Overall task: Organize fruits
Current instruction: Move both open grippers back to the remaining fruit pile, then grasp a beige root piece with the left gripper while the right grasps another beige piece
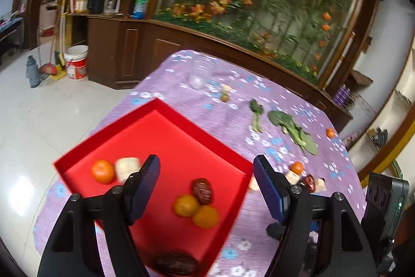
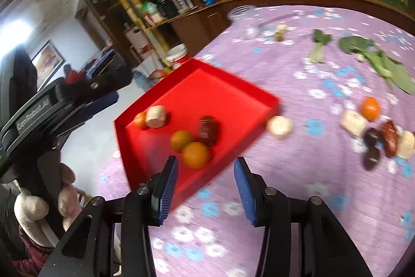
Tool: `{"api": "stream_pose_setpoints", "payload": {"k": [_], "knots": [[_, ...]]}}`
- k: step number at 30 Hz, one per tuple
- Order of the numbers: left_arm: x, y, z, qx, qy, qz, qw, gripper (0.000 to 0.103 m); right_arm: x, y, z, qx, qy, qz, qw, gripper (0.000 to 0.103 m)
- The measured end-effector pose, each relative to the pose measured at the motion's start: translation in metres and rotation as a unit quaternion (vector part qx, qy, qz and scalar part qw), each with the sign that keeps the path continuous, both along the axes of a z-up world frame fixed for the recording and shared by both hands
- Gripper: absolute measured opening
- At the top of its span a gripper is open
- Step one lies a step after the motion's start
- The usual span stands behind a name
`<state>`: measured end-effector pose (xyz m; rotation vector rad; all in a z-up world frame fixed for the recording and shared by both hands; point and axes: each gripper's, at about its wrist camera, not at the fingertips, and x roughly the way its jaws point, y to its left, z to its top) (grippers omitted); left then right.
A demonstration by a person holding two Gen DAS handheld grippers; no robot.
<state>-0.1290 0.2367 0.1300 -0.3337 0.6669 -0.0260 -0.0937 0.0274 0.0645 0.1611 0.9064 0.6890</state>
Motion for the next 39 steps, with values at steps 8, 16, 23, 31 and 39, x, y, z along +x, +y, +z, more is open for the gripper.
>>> {"api": "stream_pose_setpoints", "payload": {"k": [8, 16, 23, 31, 39], "knots": [[0.01, -0.037, -0.002, 0.017, 0.015, -0.03, 0.9993, 0.074, 0.014, -0.108, -0.005, -0.012, -0.005, -0.1, 0.995, 0.049], [0.043, -0.076, -0.034, 0.024, 0.059, -0.075, 0.9952, 0.076, 0.045, -0.177, -0.026, -0.02, 0.02, -0.18, 0.983, 0.049], [0.076, -0.139, -0.055, 0.045, 0.075, -0.153, 0.9843, 0.052, 0.067, -0.172, -0.036, -0.025, 0.008, -0.173, 0.985, 0.049], [0.111, -0.173, -0.078, 0.03, 0.102, -0.185, 0.977, 0.047, 0.089, -0.143, -0.031, -0.049, -0.027, -0.13, 0.99, 0.049], [0.12, -0.176, -0.088, 0.036, 0.112, -0.193, 0.9741, 0.047, 0.097, -0.144, -0.038, -0.077, -0.04, -0.132, 0.987, 0.046]]}}
